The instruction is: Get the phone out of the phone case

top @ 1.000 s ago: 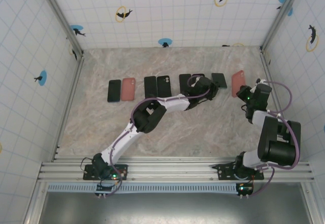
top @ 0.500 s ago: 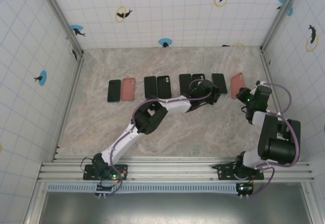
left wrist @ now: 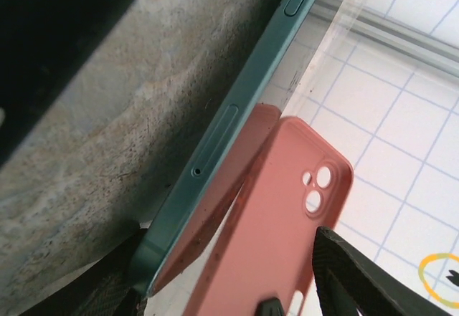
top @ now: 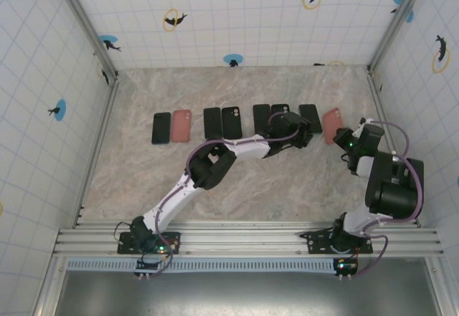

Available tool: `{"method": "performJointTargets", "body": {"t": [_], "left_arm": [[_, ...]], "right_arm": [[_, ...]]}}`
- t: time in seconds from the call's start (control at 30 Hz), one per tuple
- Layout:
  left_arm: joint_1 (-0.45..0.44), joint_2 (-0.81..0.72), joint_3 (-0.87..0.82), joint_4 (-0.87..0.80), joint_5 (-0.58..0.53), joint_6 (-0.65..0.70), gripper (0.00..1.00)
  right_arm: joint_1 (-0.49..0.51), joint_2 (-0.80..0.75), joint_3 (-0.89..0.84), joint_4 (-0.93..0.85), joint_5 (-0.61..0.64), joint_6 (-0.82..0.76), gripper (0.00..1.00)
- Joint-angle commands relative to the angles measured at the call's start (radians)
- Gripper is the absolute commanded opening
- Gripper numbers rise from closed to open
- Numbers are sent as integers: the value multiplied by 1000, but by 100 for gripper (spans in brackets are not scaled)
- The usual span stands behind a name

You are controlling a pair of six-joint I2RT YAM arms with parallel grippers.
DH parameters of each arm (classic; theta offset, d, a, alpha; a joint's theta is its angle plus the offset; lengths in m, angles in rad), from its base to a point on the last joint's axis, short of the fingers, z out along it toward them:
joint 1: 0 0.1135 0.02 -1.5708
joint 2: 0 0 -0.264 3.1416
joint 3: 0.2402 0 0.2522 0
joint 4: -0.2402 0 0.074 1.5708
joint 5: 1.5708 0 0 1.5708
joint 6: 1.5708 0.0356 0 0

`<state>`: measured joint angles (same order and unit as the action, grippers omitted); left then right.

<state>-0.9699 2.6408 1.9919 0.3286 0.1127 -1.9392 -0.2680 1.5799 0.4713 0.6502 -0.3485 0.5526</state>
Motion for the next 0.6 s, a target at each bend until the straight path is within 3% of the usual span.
{"method": "performJointTargets", "body": {"t": [0.0, 0.57], "left_arm": [[-3, -52, -37, -108, 13, -17, 63], [25, -140, -109, -83, 12, 64, 65]], "right_arm": [[-25, 63, 13, 134, -82, 0, 4], [-40, 298, 214, 117, -181, -9, 12]]}}
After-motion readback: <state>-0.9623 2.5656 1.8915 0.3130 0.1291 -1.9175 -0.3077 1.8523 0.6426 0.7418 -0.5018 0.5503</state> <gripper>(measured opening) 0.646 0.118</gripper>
